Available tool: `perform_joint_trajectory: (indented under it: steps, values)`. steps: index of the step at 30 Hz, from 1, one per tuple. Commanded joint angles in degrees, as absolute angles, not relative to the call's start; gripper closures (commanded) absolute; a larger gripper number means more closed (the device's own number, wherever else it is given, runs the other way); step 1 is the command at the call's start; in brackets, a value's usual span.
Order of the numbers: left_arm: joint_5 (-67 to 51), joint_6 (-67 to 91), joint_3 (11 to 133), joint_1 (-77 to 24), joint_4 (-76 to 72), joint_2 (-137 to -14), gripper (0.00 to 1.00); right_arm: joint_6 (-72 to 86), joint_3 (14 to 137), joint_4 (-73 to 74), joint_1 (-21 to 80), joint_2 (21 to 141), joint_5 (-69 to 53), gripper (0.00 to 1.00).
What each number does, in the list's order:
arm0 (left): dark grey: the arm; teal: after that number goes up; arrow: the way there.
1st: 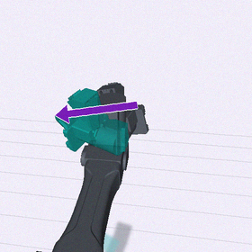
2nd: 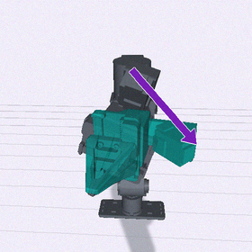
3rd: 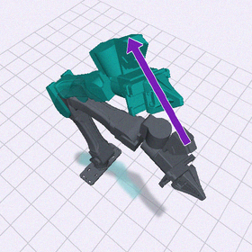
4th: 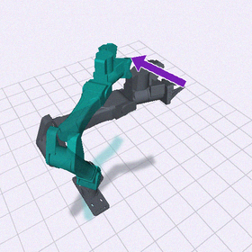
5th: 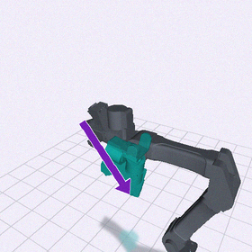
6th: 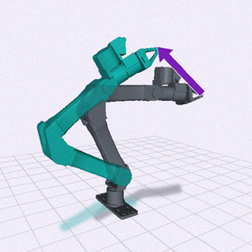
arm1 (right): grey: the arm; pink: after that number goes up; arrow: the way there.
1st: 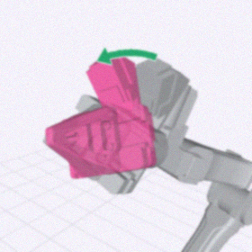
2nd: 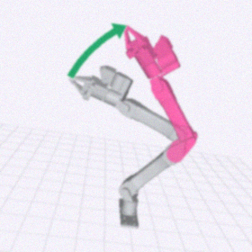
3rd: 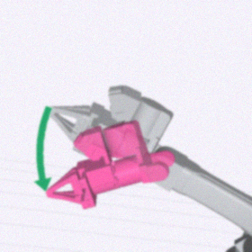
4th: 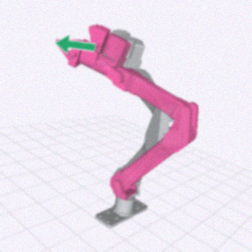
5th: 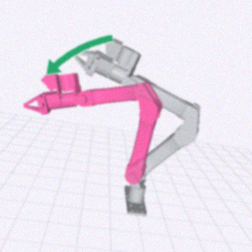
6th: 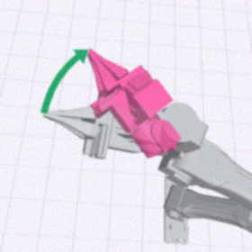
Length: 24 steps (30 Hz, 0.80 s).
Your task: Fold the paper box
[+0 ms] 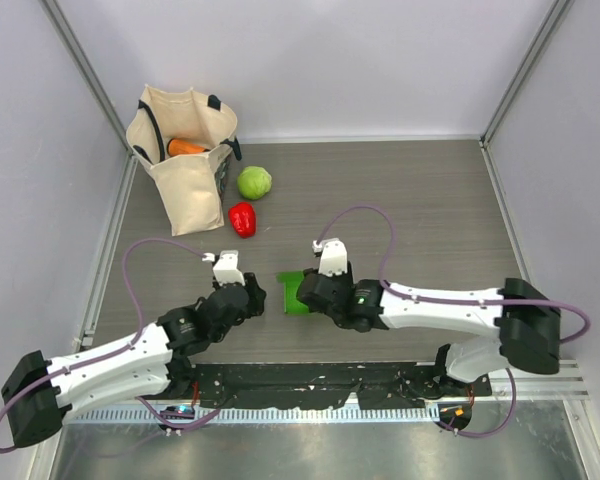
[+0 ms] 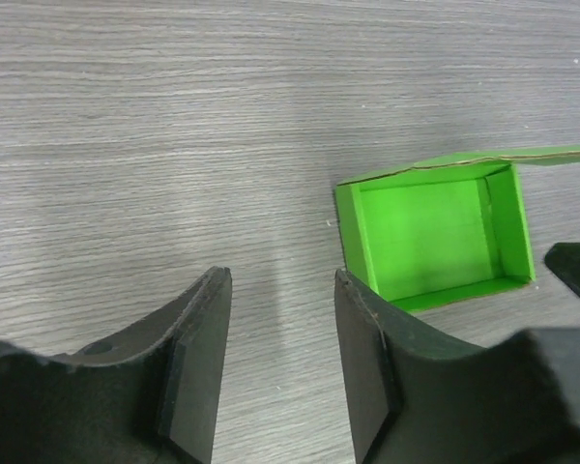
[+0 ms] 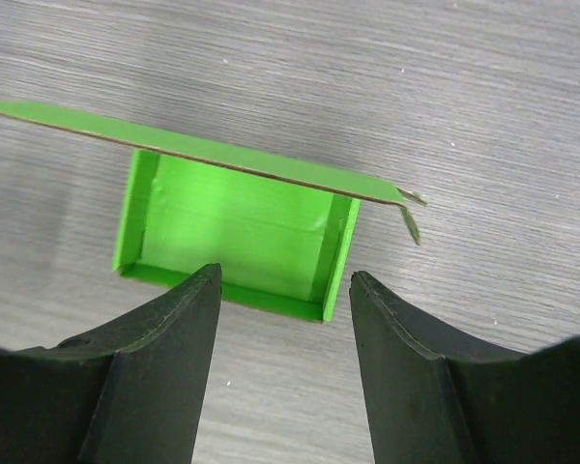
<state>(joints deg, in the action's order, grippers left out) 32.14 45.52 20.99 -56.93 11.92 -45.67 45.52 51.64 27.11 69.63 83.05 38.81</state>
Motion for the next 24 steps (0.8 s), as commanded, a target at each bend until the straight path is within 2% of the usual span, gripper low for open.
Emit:
perform_joint_trajectory:
  steps: [1,7,10,11,14,15,17,18,21,22,24]
  values:
    - [29.9,41.9,23.2,-56.6,10.9,-42.9,0.46,40.6,50.2,26.6,68.9,74.5,35.3,0.39]
    - [24.4,43.2,23.6,-54.0,11.1,-41.2,0.40,40.5,46.2,26.5,60.7,60.7,29.7,0.39]
    - [22.0,44.0,23.5,-52.9,9.7,-40.3,0.37,41.6,45.3,28.6,56.0,56.3,33.6,0.37]
    - [21.7,44.2,23.6,-52.6,9.1,-39.9,0.36,42.7,45.4,31.1,54.7,55.6,38.3,0.35]
    - [20.7,44.1,24.7,-52.1,9.6,-39.6,0.35,44.6,45.8,36.2,42.8,54.9,42.0,0.34]
    - [20.0,43.8,25.1,-51.8,9.8,-39.6,0.34,45.3,46.0,37.0,33.5,55.1,39.6,0.34]
    - [19.4,43.3,26.4,-51.4,10.5,-39.7,0.34,45.8,46.3,37.8,22.8,56.1,35.5,0.34]
    - [19.2,42.9,26.6,-51.3,10.9,-39.6,0.34,47.1,46.4,38.1,13.9,56.5,32.3,0.31]
    - [18.6,42.7,26.8,-51.2,11.9,-38.7,0.35,54.3,45.7,41.7,3.2,58.4,32.6,0.15]
    - [18.5,42.7,26.8,-51.2,12.2,-38.2,0.34,55.7,43.4,42.0,-2.8,58.4,33.9,0.14]
    - [18.4,42.8,26.2,-51.2,12.8,-36.4,0.34,58.1,40.9,41.9,-8.0,57.2,35.4,0.11]
